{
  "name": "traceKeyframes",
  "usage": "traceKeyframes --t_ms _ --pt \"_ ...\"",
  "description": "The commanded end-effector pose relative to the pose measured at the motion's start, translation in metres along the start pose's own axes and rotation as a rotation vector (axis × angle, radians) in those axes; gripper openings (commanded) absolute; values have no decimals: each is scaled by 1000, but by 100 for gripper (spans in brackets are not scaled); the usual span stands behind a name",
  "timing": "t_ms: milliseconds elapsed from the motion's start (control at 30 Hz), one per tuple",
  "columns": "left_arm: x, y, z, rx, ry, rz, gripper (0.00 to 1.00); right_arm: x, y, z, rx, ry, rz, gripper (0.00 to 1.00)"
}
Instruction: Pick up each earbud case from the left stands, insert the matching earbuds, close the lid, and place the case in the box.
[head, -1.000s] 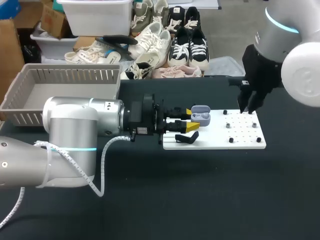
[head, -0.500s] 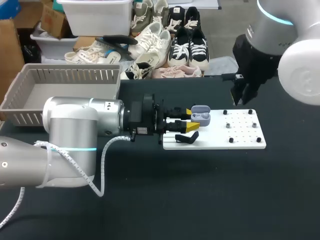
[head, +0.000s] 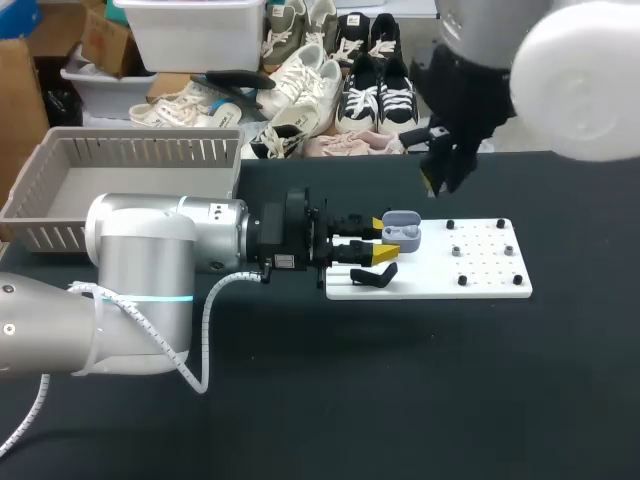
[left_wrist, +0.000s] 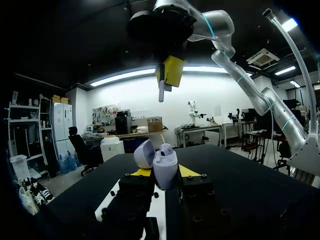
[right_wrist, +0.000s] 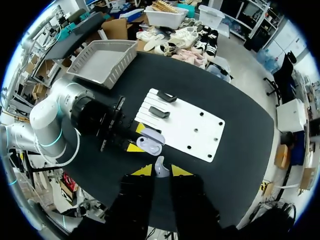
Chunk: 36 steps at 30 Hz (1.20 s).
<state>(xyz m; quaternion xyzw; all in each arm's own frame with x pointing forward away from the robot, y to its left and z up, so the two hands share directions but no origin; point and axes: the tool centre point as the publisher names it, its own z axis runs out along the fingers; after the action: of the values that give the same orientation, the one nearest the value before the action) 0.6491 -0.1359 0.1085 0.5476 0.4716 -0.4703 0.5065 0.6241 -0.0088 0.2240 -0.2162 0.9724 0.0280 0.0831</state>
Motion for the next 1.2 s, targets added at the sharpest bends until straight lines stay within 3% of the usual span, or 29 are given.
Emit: traceKeyframes --t_ms 33,433,633,1200 --pt "0 -1 0 -4 -1 1 0 -11 22 5 6 60 -28 0" --pt "0 -1 0 -4 -1 1 0 -7 40 16 50 125 -55 0" --pt "0 -1 0 -4 -1 1 0 -6 39 28 95 141 -38 0" --pt "0 -1 0 -4 -1 1 0 -8 40 43 107 150 -34 0"
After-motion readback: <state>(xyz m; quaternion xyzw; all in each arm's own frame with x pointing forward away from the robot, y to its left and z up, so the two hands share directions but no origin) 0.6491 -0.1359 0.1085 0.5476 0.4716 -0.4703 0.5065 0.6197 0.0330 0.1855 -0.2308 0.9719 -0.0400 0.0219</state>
